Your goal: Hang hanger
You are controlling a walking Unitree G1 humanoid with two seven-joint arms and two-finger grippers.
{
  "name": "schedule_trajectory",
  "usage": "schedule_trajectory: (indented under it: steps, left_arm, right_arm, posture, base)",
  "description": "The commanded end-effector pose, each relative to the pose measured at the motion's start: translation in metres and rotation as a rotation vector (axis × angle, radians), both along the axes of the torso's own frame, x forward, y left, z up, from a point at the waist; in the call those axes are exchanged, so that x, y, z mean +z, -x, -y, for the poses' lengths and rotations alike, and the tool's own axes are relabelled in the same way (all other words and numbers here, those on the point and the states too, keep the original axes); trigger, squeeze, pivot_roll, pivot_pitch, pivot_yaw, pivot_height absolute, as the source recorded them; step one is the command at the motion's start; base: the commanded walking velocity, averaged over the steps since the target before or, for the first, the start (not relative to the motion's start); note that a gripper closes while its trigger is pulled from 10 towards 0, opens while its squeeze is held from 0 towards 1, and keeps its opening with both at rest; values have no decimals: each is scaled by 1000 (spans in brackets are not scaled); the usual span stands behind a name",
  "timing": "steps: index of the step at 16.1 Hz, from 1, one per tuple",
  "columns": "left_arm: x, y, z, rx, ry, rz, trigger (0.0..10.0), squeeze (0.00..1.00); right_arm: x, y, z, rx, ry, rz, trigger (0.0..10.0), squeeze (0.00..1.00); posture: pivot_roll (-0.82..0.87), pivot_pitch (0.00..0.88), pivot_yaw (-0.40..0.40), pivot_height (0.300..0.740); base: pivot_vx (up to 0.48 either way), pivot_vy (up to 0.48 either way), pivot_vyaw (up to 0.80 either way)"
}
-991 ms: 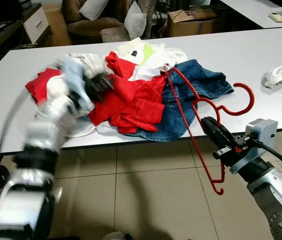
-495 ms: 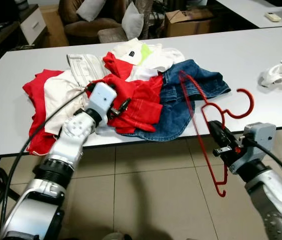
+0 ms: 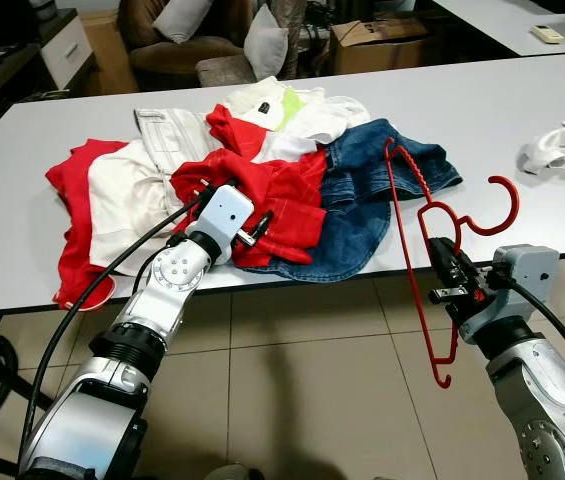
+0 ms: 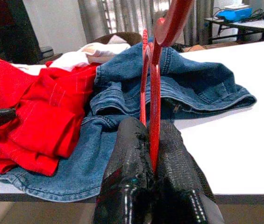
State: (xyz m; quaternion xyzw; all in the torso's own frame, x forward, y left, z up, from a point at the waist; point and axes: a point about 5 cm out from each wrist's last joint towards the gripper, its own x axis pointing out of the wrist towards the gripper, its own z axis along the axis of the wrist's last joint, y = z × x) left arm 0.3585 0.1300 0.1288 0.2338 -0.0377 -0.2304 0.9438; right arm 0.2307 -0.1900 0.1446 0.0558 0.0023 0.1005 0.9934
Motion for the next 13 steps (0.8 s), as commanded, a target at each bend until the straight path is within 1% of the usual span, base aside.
schedule_trajectory:
  steps: [1, 13]
  left_arm:
    - [4, -1, -4, 5, 16, 10, 10000, 0]
    - [4, -1, -4, 5, 16, 10, 10000, 0]
  right_arm:
    - [2, -2, 1, -12, 1, 15, 10000, 0]
    - [2, -2, 1, -12, 1, 15, 10000, 0]
  posture:
    - [-205, 0, 118, 740]
    - [-205, 0, 118, 740]
  base:
    - [0, 0, 0]
    - [0, 0, 0]
